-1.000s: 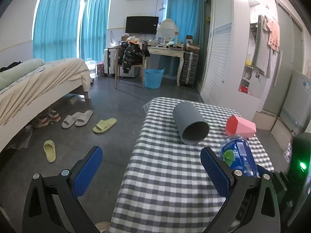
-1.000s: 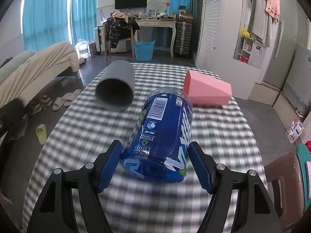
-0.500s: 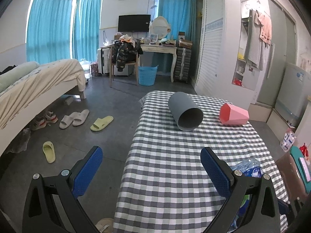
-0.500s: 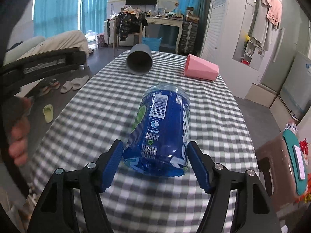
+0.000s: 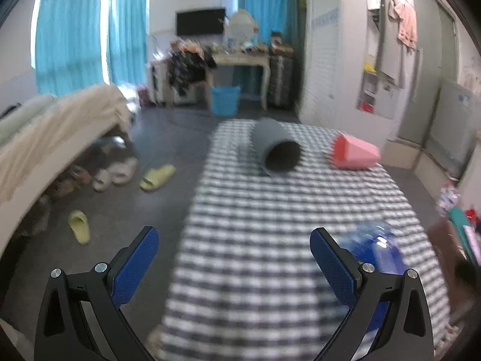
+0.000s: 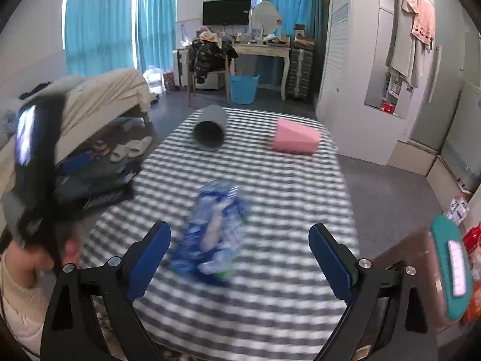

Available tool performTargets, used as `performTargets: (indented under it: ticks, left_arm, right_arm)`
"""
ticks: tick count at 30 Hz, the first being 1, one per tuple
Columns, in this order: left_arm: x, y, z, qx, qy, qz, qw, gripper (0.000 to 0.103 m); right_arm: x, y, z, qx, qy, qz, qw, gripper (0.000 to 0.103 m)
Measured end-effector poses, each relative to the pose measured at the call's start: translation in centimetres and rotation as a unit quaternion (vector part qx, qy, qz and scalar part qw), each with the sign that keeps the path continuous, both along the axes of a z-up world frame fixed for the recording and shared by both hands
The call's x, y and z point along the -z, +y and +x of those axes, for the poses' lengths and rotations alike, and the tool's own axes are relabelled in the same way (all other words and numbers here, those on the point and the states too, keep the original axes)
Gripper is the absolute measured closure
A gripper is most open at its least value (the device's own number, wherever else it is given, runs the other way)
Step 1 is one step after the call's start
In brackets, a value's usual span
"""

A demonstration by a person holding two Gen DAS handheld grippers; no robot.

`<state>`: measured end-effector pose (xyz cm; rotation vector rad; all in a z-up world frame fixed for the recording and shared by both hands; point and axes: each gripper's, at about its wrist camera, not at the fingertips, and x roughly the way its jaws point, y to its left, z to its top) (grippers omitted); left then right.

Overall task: Flip cup upside down
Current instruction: 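Lift the bottle with the right tool while the left tool closes on it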

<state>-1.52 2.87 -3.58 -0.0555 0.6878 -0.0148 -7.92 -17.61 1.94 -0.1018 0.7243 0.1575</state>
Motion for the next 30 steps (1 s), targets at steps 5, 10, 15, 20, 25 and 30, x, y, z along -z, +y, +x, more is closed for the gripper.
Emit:
performTargets:
  ticks: [5,10,15,20,25,30]
  left_arm:
    - [-2.1,-2.8,-0.3,0.027,0.01,-0.014,0.9995,0.0]
    - [-2.0,-7.5,0.8,0.049,0.043,0.02,0.9976,0.0]
    - [-0.2,-12.3,2.8,0.087,0.095,0.042,0.9908,0.001]
    - [1.7,-13.7,4.4,0.088,0.135,0.047,0.9858,0.002]
    - [3.0,-13.2,5.6,0.086,0.173,0.035,0.9806,0.028]
    - [2.1,-13.0,6.3,0.088,0.165,0.027,0.982,0.029]
  right_arm:
    - [-2.0,-3.0,4.3,0.008,0.008,-0.025,1.0,0.009]
    - [-0.3,-6.7,6.3,0.037,0.026,0.005,0.999,0.009]
    - [1.3,-10.2,7.3,0.067,0.048,0.026,0.996,0.009]
    - [1.4,-12.0,7.4,0.078,0.05,0.052,0.994,0.009]
    - [1.7,-11.9,8.0,0.074,0.052,0.065,0.994,0.009]
    - [1.9,-11.2,8.3,0.069,0.051,0.071,0.994,0.009]
